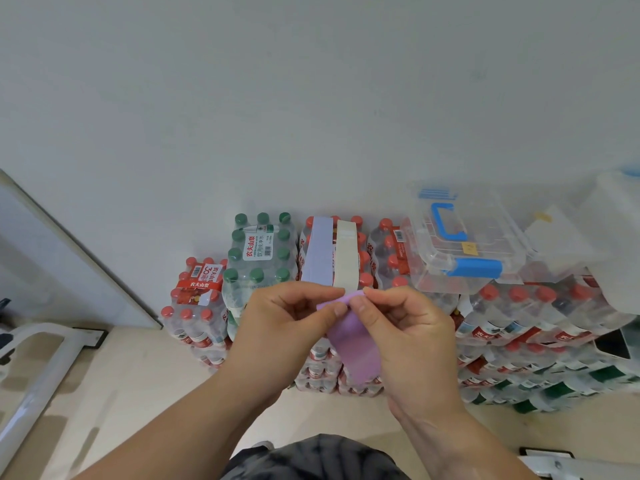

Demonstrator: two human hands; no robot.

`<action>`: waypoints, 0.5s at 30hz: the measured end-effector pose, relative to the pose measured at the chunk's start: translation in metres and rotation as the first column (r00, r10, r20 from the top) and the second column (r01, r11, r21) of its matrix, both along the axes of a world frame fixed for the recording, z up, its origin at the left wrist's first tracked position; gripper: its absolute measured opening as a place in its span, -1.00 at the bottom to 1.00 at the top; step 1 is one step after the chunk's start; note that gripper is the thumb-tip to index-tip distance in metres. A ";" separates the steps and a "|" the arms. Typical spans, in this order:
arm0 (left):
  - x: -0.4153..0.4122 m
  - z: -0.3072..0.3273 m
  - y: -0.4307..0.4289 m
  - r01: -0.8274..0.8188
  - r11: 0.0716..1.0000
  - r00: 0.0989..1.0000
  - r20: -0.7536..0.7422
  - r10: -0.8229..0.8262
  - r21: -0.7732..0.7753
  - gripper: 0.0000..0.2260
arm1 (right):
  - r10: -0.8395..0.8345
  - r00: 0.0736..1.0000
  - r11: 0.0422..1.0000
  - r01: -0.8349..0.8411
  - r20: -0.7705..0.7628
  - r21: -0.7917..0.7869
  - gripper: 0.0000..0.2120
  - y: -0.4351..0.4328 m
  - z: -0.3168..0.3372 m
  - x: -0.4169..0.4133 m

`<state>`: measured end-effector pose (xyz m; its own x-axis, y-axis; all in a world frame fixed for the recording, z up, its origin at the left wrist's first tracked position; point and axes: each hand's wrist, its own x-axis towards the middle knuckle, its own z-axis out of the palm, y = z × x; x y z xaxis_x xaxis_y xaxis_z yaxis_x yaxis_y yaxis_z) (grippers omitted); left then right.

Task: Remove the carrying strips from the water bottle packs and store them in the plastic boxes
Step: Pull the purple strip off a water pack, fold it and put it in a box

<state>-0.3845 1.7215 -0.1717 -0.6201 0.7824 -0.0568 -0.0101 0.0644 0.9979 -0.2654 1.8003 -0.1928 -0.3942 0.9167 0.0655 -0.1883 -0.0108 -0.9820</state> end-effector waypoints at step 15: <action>0.003 -0.006 0.012 0.003 0.999 0.999 0.042 -0.002 -0.036 -0.86 | 0.068 0.994 0.995 -0.061 0.080 -0.079 -0.92 0.016 -0.003 0.013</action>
